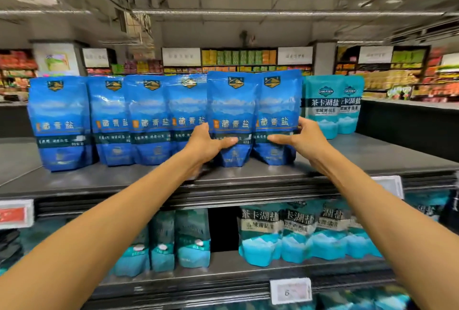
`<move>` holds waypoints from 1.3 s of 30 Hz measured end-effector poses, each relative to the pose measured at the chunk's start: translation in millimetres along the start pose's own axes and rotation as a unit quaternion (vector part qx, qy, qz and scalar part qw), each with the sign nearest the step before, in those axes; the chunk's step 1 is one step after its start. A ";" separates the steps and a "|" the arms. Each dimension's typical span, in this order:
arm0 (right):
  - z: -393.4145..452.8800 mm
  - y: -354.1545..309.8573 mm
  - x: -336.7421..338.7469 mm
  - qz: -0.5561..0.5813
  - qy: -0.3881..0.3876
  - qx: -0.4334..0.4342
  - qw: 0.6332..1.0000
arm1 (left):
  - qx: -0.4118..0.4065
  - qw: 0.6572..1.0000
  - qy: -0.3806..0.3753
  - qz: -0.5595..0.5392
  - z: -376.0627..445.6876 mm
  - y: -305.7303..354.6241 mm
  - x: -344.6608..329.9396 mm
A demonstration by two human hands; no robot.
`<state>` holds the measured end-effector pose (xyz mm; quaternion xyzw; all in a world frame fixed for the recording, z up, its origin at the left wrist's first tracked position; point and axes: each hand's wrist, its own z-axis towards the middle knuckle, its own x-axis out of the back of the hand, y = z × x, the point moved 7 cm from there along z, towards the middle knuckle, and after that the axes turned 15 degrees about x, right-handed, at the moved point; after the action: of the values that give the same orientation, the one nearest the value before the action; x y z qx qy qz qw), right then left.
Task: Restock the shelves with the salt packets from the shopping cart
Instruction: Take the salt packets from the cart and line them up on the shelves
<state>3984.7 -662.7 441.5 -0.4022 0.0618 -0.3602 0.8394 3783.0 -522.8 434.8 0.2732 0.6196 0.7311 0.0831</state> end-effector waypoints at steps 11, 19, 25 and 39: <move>1.4 2.2 1.8 -0.185 -0.018 0.032 0.982 | -0.073 0.899 0.156 0.402 -4.4 14.2 7.2; 3.4 3.9 3.0 -0.222 -0.007 0.033 0.974 | -0.076 0.817 0.210 0.532 -8.5 23.8 1.9; -5.8 3.4 7.6 -0.251 -0.015 -0.019 0.968 | -0.114 0.829 0.229 0.497 -18.5 18.1 4.1; -61.0 -49.8 48.7 -0.171 0.121 0.080 0.975 | -0.263 0.943 0.144 0.142 -91.6 38.3 7.7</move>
<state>3968.7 -753.7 445.6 -0.2922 0.0643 -0.5479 0.7812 3738.8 -606.4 466.0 0.2185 0.3652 0.9039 -0.0429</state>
